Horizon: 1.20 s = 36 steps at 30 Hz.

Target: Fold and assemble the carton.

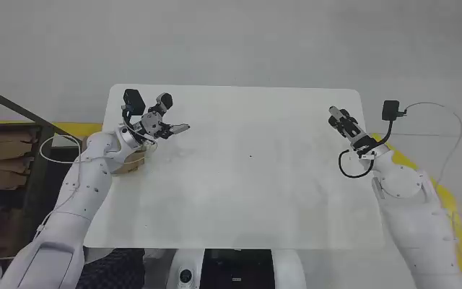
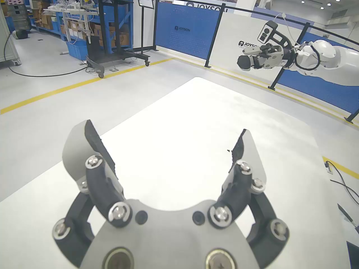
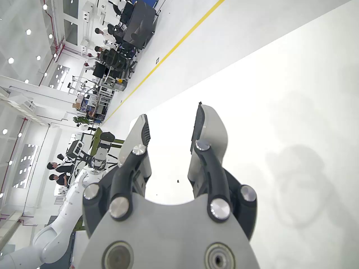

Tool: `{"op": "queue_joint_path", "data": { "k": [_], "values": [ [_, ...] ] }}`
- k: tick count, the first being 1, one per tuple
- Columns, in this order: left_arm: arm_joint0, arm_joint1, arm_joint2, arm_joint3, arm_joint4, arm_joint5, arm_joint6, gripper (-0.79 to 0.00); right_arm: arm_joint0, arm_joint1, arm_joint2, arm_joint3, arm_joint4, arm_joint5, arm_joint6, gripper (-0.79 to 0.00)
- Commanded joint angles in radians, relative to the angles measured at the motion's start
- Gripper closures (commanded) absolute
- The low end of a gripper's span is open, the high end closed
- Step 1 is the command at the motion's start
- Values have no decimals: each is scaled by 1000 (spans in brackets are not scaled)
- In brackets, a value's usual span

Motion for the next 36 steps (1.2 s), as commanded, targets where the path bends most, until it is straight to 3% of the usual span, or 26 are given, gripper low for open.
{"op": "queue_joint_path", "data": {
  "k": [1, 11, 12, 20, 27, 36],
  "values": [
    [0, 0, 0, 0, 0, 0, 0, -784, 0, 0, 0, 0, 0, 0, 0, -294],
    [0, 0, 0, 0, 0, 0, 0, -785, 0, 0, 0, 0, 0, 0, 0, -299],
    [3, 0, -3, 2, -11, 1, 4, -785, 0, 0, 0, 0, 0, 0, 0, -785],
    [55, 20, -37, 19, -340, -44, -40, -785, 0, 0, 0, 0, 0, 0, 0, -785],
    [90, 74, -90, 53, -604, -44, -180, -785, 0, 0, 0, 0, 0, 0, 0, -785],
    [203, 133, -188, 71, -921, -44, -300, -785, 0, 0, 0, 0, 0, 0, 0, -785]
  ]
}}
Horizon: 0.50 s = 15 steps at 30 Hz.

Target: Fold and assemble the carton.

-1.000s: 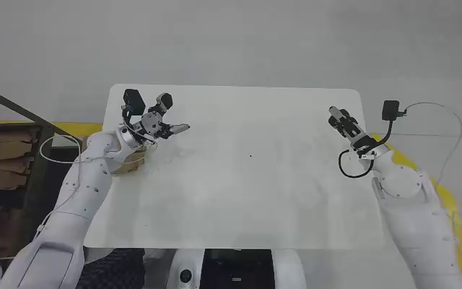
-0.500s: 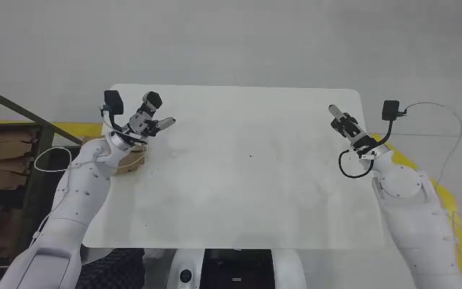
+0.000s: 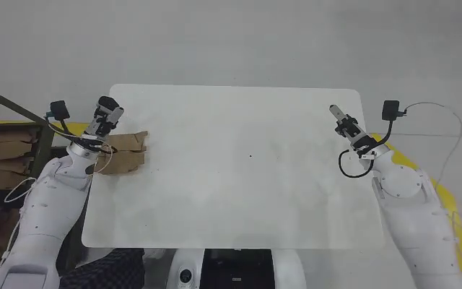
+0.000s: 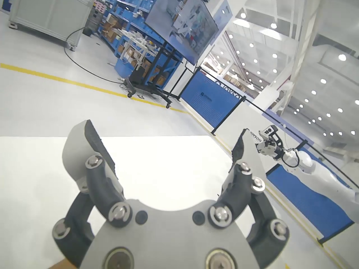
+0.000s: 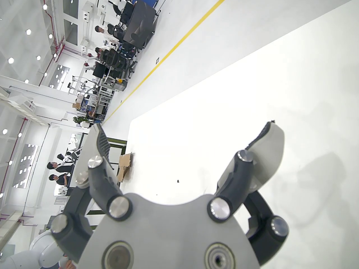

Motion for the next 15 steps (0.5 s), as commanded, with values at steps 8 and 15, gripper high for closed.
{"op": "queue_joint_path", "data": {
  "k": [8, 15],
  "values": [
    [61, 25, -49, 12, -309, 0, -188, -785, 0, 0, 0, 0, 0, 0, 0, -785],
    [61, 25, -49, 12, -309, 0, -188, -785, 0, 0, 0, 0, 0, 0, 0, -785]
  ]
}}
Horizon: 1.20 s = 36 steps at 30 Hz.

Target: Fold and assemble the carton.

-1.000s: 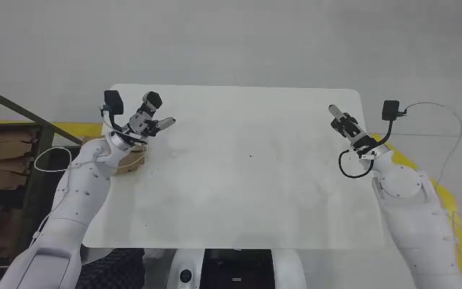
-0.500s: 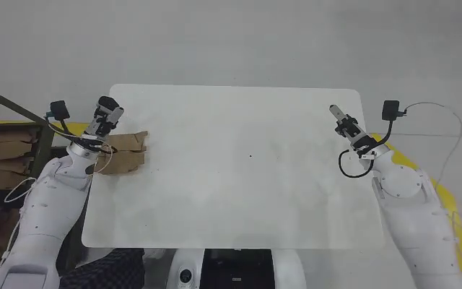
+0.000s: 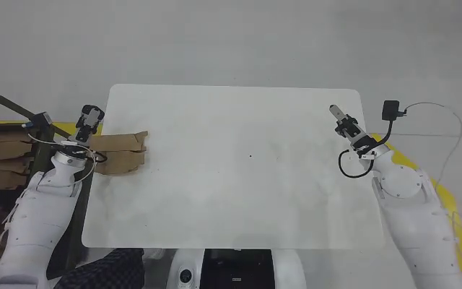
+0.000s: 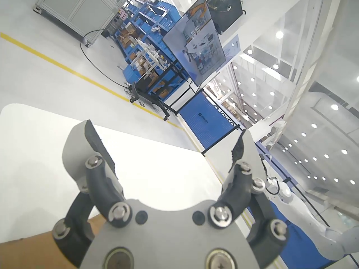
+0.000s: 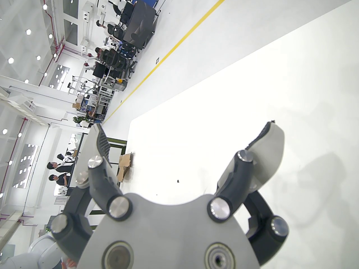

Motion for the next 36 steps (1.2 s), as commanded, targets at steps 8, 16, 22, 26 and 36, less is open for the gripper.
{"op": "queue_joint_path", "data": {
  "k": [8, 16, 22, 26, 36],
  "values": [
    [0, 0, 0, 0, 0, 0, 0, -785, 0, 0, 0, 0, 0, 0, 0, -785],
    [8, -2, 13, -4, -57, 59, -55, -785, 0, 0, 0, 0, 0, 0, 0, -785],
    [-7, 20, -74, 116, -103, 67, -165, -785, 0, 0, 0, 0, 0, 0, 0, -785],
    [-5, 33, -117, 224, -137, 42, -237, -785, 0, 0, 0, 0, 0, 0, 0, -785],
    [-37, 37, -143, 489, -374, 55, -537, -785, 0, 0, 0, 0, 0, 0, 0, -785]
  ]
}}
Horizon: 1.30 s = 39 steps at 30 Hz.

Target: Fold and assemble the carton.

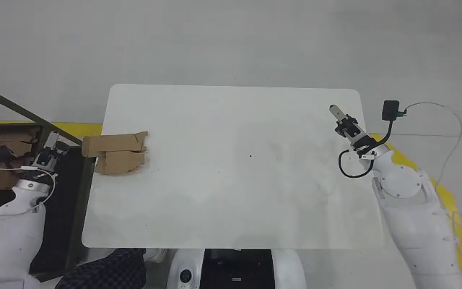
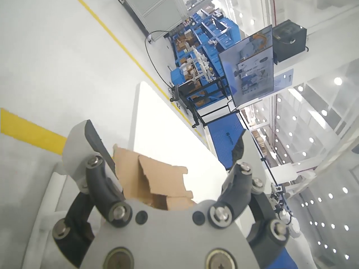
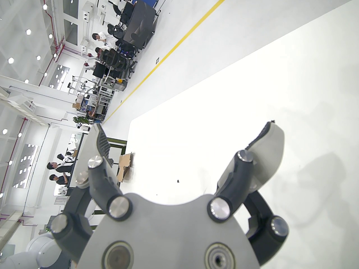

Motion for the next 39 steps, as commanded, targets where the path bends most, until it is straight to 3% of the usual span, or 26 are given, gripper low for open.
{"op": "queue_joint_path", "data": {
  "k": [1, 9, 19, 20, 21, 22, 25, 26, 27, 33, 34, 36, 39],
  "values": [
    [-17, -2, 9, 49, -15, 32, -69, -785, 0, 0, 0, 0, 0, 0, 0, -785],
    [-107, -24, 45, 183, -34, 70, -213, -785, 0, 0, 0, 0, 0, 0, 0, -785],
    [-188, -52, 82, 255, -32, 55, -312, -785, 0, 0, 0, 0, 0, 0, 0, -785],
    [-197, -53, 85, 261, -25, 59, -310, -668, 0, 0, 0, 0, 0, 0, 0, -785],
    [-205, -55, 88, 266, -20, 65, -310, -468, 0, 0, 0, 0, 0, 0, 0, -785],
    [-212, -56, 92, 272, -12, 70, -307, -385, 0, 0, 0, 0, 0, 0, 0, -785],
    [-229, -58, 102, 287, 16, 85, -296, -459, 0, 0, 0, 0, 0, 0, 0, -785],
    [-234, -58, 104, 291, 23, 89, -292, -376, 0, 0, 0, 0, 0, 0, 0, -785],
    [-237, -60, 105, 295, 23, 97, -292, -342, 0, 0, 0, 0, 0, 0, 0, -785],
    [-248, -63, 106, 304, 22, 101, -308, -262, 0, 0, 0, 0, 0, 0, 0, -785],
    [-249, -63, 104, 305, 18, 104, -312, -209, 0, 0, 0, 0, 0, 0, 0, -785],
    [-250, -63, 102, 306, 12, 106, -320, -15, 0, 0, 0, 0, 0, 0, 0, -785],
    [-251, -62, 98, 307, 7, 106, -331, 0, 0, 0, 0, 0, 0, 0, 0, -785]
  ]
}}
